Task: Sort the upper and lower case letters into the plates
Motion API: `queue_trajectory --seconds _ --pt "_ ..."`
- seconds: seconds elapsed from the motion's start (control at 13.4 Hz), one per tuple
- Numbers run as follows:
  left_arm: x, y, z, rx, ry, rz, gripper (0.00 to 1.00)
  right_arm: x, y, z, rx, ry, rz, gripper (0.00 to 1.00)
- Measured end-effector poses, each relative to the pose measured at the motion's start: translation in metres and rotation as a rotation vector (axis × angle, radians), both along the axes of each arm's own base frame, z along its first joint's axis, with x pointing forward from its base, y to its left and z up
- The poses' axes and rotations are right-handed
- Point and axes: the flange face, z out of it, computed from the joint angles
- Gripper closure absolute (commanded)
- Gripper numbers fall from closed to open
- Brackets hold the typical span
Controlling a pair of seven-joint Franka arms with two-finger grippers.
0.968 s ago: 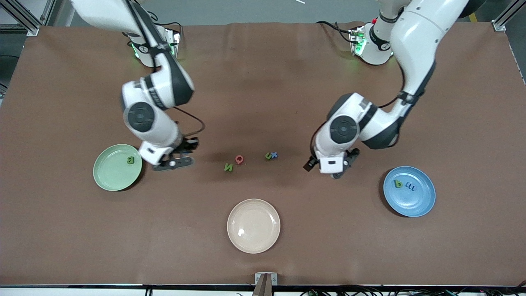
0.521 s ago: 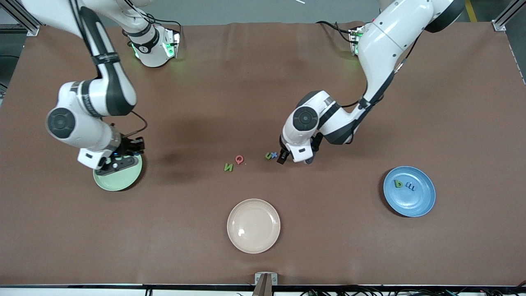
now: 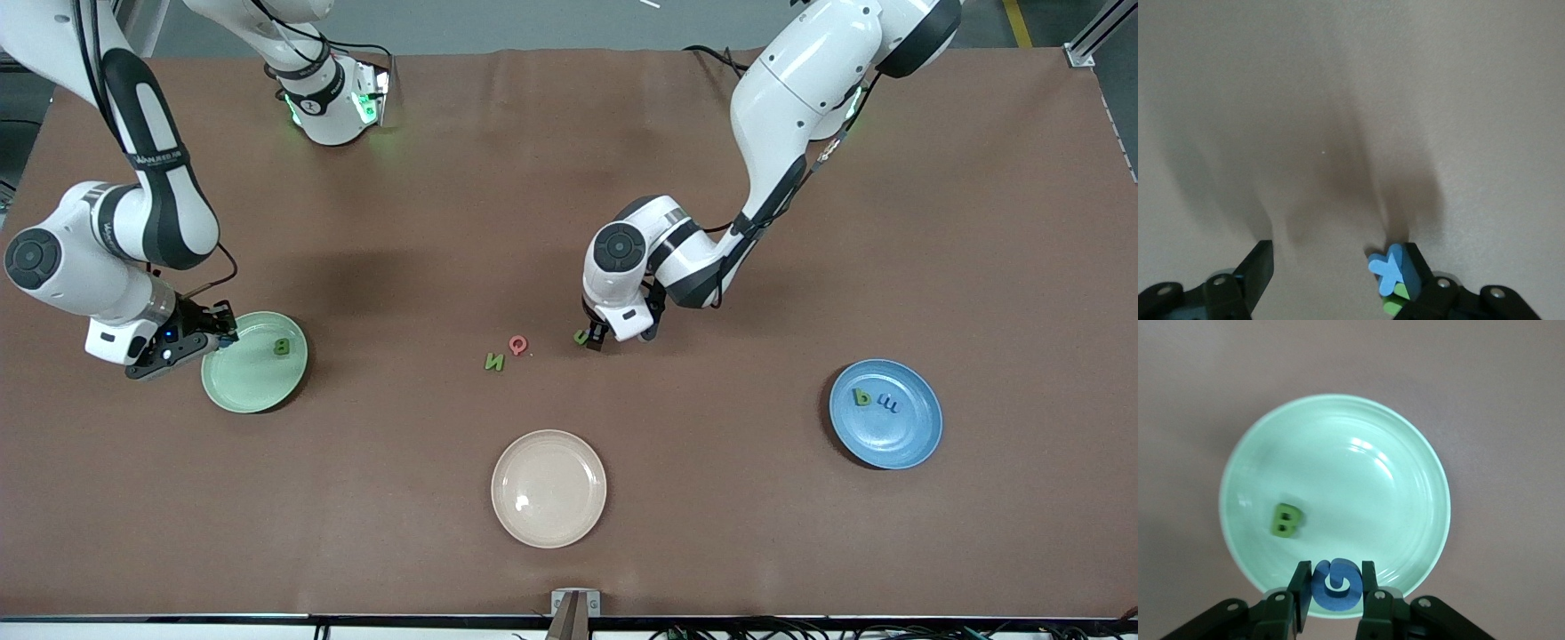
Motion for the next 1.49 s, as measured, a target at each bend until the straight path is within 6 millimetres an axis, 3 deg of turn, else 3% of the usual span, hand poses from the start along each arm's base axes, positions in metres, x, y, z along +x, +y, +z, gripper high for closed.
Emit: queue_trajectory --seconds 0.22,0.37,0.6,0.82,0.89,0.97,1.19,1.34,1.49 --pt "0.003 0.0 -0.001 -0.003 -0.001 0.004 0.14 -0.008 0.004 -0.04 0.001 0.031 0.013 0.88" --pt "0.005 -0.002 0.001 -0.008 -0.006 0.005 0.18 -0.011 0.007 -0.056 0.0 0.038 0.018 0.86" --pt "0.01 -0.011 0.005 -0.023 -0.018 0.005 0.23 -0.015 0.008 -0.066 -0.004 0.028 0.021 0.83" --pt "0.008 -0.011 -0.005 -0.019 -0.007 0.004 0.26 -0.02 0.008 -0.071 -0.012 -0.004 0.021 0.72" --pt "0.009 -0.011 -0.006 -0.018 -0.009 0.005 0.32 -0.022 0.009 -0.073 -0.013 -0.007 0.021 0.46" --pt "0.009 -0.012 -0.006 -0.017 -0.011 0.005 0.49 -0.023 0.009 -0.074 -0.013 -0.006 0.022 0.12" --pt "0.012 -0.014 -0.003 -0.015 -0.025 0.002 0.88 -0.019 0.017 -0.069 -0.012 -0.015 0.026 0.05" --pt "0.011 -0.018 -0.001 -0.007 -0.042 -0.018 0.99 -0.007 0.04 -0.048 -0.005 -0.003 -0.006 0.05" --pt "0.01 -0.02 0.002 0.007 -0.063 -0.045 1.0 0.005 0.082 -0.005 0.001 0.081 -0.125 0.05"
